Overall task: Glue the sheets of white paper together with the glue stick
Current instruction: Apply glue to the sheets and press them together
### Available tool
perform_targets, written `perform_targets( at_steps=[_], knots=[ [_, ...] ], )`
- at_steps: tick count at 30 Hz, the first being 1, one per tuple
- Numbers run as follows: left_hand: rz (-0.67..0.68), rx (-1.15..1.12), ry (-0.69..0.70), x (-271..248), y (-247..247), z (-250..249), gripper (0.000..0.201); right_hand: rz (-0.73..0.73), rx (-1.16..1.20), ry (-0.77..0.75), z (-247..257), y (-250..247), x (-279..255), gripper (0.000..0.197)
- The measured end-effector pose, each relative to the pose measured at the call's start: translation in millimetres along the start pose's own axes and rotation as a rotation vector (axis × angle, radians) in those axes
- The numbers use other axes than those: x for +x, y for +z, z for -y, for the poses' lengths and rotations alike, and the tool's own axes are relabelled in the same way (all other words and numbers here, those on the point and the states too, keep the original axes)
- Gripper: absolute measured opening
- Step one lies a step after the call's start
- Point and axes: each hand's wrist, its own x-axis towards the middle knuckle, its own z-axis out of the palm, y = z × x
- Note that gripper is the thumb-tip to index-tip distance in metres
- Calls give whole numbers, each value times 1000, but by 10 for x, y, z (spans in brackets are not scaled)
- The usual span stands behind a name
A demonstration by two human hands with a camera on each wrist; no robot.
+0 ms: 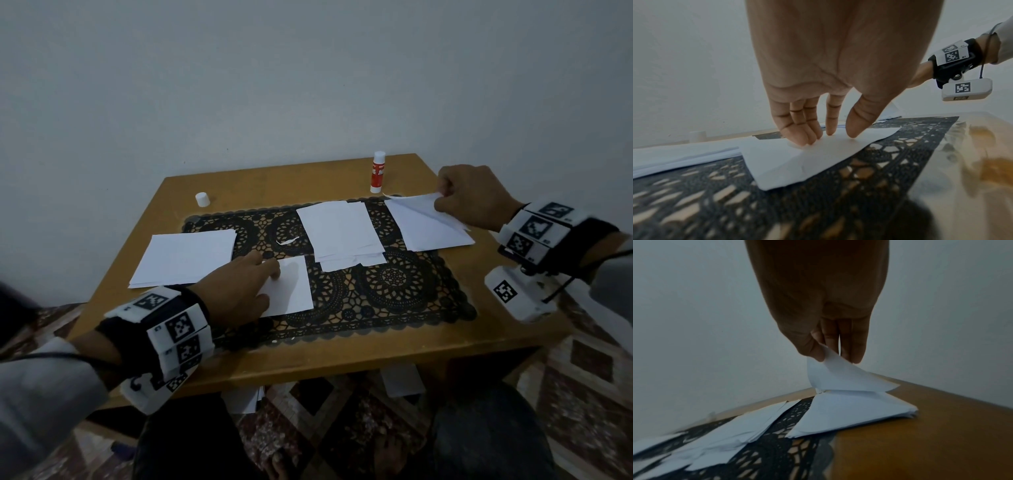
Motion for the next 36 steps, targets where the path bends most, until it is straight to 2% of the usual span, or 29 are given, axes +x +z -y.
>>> perform_targets(
  at_steps=[5, 10, 13, 16, 18, 20, 22, 24, 26, 27, 30, 33, 36],
  knots=[
    [-36, -38, -4, -16, -9, 1, 36, -145, -2, -85, 10, -63, -30, 12],
    [-135, -82, 29, -31, -43, 10, 29, -306, 35, -142, 136, -154, -67, 10],
    [-221, -129, 59, -29, -80, 11, 25, -370, 134, -228, 305, -235, -110, 9],
    [-336, -236, 50, -17, -157, -2, 24, -358, 294, -207, 529, -324, -130, 10],
    [-403, -415, 11, -1, -255, -5, 27, -274, 488, -154, 701, -355, -146, 14],
    [-416, -746, -52, 16, -387, -26, 29, -135, 775, -87, 887, -357, -180, 19],
    [-375, -1148, -127, 38, -498, -18, 36, 13, 1002, 7, 1066, -309, -206, 23],
    [-281, -1376, -199, 23, -562, 6, 32, 139, 1129, 69, 1200, -209, -213, 25],
    [-199, -1422, -219, -12, -553, 42, 16, 241, 1207, 113, 1300, -90, -215, 22],
    [-183, -1417, -234, -30, -527, 77, 18, 280, 1232, 137, 1339, -30, -216, 22],
    [-199, -1390, -279, -90, -461, 188, 26, 349, 1254, 212, 1433, 145, -221, 26],
    [-230, -1348, -350, -156, -387, 323, 20, 418, 1229, 262, 1493, 302, -235, 22],
    [-228, -1309, -439, -234, -289, 426, 12, 584, 1163, 272, 1527, 422, -279, 13]
  ],
)
